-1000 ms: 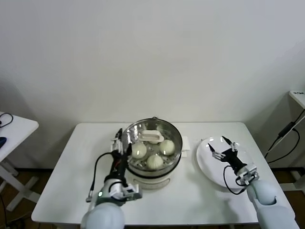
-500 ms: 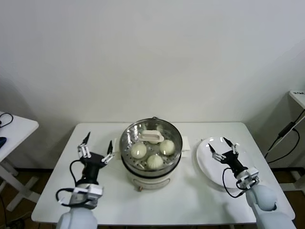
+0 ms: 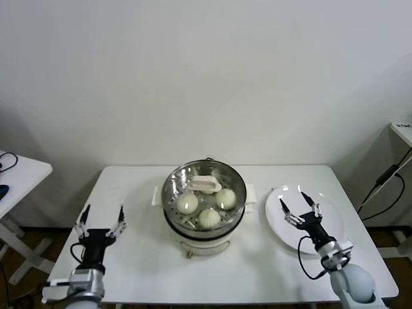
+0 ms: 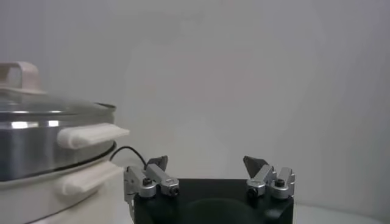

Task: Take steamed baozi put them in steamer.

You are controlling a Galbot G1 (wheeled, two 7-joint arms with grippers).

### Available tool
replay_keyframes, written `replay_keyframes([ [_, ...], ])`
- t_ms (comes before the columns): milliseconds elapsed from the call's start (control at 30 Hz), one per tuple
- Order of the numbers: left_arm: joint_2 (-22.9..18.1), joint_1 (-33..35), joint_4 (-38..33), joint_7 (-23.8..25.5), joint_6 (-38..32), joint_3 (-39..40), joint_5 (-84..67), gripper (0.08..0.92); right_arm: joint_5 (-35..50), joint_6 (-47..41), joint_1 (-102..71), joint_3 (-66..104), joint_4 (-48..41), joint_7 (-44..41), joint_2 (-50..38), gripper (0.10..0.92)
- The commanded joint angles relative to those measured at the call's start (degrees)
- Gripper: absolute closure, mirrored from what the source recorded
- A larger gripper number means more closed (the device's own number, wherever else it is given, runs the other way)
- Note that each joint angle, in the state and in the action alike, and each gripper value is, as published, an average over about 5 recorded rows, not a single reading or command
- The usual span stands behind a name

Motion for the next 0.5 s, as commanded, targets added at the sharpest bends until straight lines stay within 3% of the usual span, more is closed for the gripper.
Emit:
replay_keyframes([
  [33,-0.6,3.0,4.9,1.6,-7.1,-5.2,-10.9,0.177,3.9,1.0,-5.1,0.2,4.5,0.5,-0.7,0.203],
  [500,-0.5,4.9,5.2,4.3,-10.6,-5.9,-14.3,0.177,4.7,2.0,-8.1,0.7,6.3,1.0,-2.1,0.203],
])
